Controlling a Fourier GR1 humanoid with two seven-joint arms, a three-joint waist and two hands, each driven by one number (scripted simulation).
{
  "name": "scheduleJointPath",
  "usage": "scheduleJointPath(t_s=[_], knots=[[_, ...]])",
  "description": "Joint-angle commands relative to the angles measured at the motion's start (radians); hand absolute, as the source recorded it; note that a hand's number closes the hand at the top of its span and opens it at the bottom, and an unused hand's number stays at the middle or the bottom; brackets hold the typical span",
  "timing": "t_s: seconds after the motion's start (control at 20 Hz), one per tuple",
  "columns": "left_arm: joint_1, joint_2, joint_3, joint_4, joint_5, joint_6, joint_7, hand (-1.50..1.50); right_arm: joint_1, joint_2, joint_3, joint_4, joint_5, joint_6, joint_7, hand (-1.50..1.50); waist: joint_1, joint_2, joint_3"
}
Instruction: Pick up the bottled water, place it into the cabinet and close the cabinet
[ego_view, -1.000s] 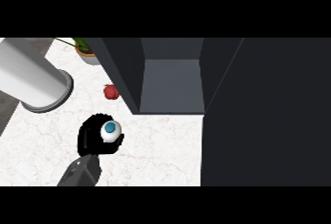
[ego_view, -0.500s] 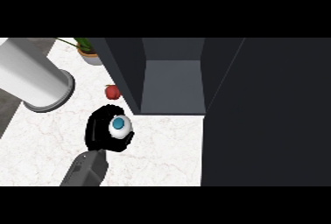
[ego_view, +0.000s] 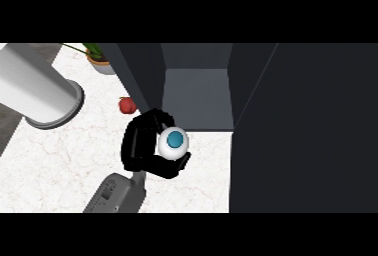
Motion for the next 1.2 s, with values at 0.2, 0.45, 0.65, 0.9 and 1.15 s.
scheduleJointPath(t_s=[0.2, 0.45, 0.65, 0.9, 1.15], knots=[[-0.107, 0.000, -0.253, -0.249, -0.023, 0.433, 0.228, 1.50, 0.019, -0.003, -0.024, -0.113, -0.090, -0.002, 0.057, -1.50, -0.016, 0.005, -0.001], [-0.324, 0.000, -0.234, -0.147, -0.004, 0.584, 0.276, 1.50, -0.040, 0.006, -0.004, -0.085, -0.060, -0.009, 0.081, -1.50, -0.025, 0.010, -0.001], [-0.407, 0.000, -0.234, -0.076, 0.017, 0.653, 0.269, 1.50, -0.004, -0.018, -0.057, -0.128, -0.117, 0.010, 0.095, -1.50, -0.035, 0.010, -0.001], [-0.479, 0.000, -0.261, -0.012, -0.022, 0.728, 0.333, 1.50, -0.113, -0.003, -0.062, -0.045, -0.108, -0.028, 0.113, -1.50, -0.019, 0.010, -0.001], [-0.534, 0.000, -0.213, 0.125, 0.009, 0.672, 0.290, 1.50, -0.074, -0.018, -0.087, -0.122, -0.173, -0.020, 0.167, -1.50, -0.025, 0.012, -0.001]])
